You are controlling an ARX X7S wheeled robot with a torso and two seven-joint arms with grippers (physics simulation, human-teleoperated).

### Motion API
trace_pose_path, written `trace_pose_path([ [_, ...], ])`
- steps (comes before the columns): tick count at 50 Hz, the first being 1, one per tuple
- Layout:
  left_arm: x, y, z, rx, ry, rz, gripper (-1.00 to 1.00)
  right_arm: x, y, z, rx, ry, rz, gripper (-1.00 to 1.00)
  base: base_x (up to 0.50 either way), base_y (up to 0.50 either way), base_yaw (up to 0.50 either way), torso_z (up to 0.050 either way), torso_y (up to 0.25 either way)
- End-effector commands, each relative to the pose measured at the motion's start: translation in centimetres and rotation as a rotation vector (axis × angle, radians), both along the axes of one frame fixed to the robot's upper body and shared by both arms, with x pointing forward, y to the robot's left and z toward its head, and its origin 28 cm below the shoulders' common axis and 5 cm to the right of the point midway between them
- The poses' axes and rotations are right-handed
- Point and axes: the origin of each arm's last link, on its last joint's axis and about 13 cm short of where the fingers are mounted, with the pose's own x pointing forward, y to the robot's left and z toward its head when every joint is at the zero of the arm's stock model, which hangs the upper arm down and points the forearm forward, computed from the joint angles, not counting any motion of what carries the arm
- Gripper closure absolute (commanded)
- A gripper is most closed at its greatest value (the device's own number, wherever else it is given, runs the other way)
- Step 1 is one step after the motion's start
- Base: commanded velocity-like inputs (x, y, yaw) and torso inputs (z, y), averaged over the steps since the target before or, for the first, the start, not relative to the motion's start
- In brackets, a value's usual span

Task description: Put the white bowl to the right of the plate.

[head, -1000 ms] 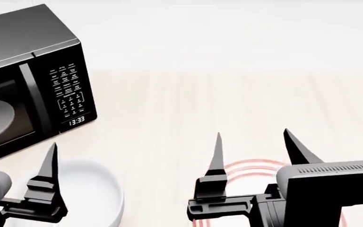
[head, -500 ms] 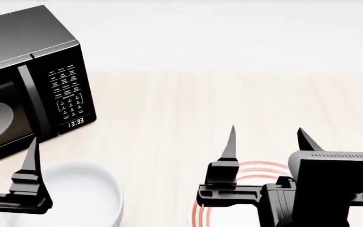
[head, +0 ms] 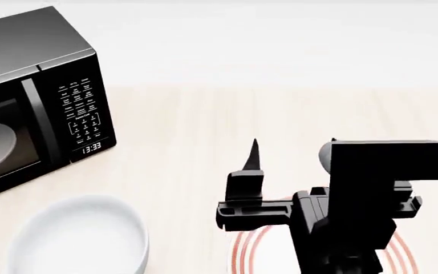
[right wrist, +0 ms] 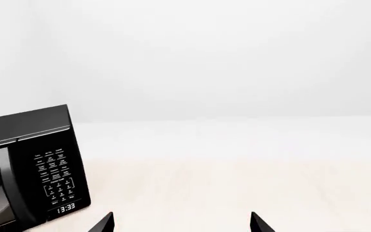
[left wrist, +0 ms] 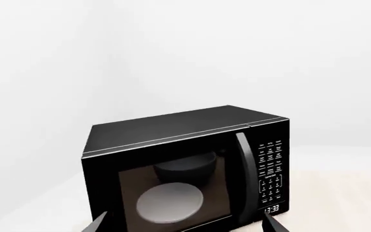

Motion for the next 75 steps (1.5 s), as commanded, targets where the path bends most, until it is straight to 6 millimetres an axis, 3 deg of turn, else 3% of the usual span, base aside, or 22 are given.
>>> trace_pose_path([
  [1, -2.1, 0.7, -0.7, 0.023, 0.001, 0.078, -1.00, 0.1, 0.5, 1.5, -0.012, 0.066, 0.118, -1.00, 0.00, 0.00, 0.00, 0.000, 0.000],
  [11, -3.1, 1.8, -1.1, 0.019, 0.026, 0.271, -1.00, -0.7, 1.5, 4.3, -0.034, 0.025, 0.242, -1.00, 0.00, 0.00, 0.00, 0.000, 0.000],
  [13, -3.1, 2.4, -1.3, 0.031, 0.041, 0.388, -1.00, -0.2, 2.0, 4.7, -0.021, 0.127, 0.290, -1.00, 0.00, 0.00, 0.00, 0.000, 0.000],
  [16, -3.5, 2.6, -1.3, 0.021, 0.037, 0.422, -1.00, -0.8, 2.8, 5.5, -0.052, 0.159, 0.354, -1.00, 0.00, 0.00, 0.00, 0.000, 0.000],
  [17, -4.3, 3.6, -1.1, -0.016, 0.016, 0.466, -1.00, -0.6, 6.8, 8.5, -0.020, 0.190, 0.514, -1.00, 0.00, 0.00, 0.00, 0.000, 0.000],
  [18, -4.4, 3.6, -1.1, -0.016, 0.017, 0.466, -1.00, 0.5, 8.2, 8.7, -0.129, 0.324, 0.446, -1.00, 0.00, 0.00, 0.00, 0.000, 0.000],
  [35, -4.8, 4.1, -1.0, -0.030, 0.009, 0.486, -1.00, -0.1, 10.3, 9.1, -0.157, 0.425, 0.453, -1.00, 0.00, 0.00, 0.00, 0.000, 0.000],
  [53, -5.2, 4.3, -0.9, -0.036, -0.007, 0.489, -1.00, 3.3, 13.8, 8.0, -0.152, 0.563, 0.339, -1.00, 0.00, 0.00, 0.00, 0.000, 0.000],
  [62, -5.4, 4.5, -0.8, -0.044, -0.013, 0.498, -1.00, 5.0, 14.6, 7.1, -0.138, 0.631, 0.304, -1.00, 0.00, 0.00, 0.00, 0.000, 0.000],
  [75, -5.4, 4.5, -0.7, -0.043, -0.013, 0.496, -1.00, 5.9, 15.7, 5.8, -0.093, 0.704, 0.249, -1.00, 0.00, 0.00, 0.00, 0.000, 0.000],
])
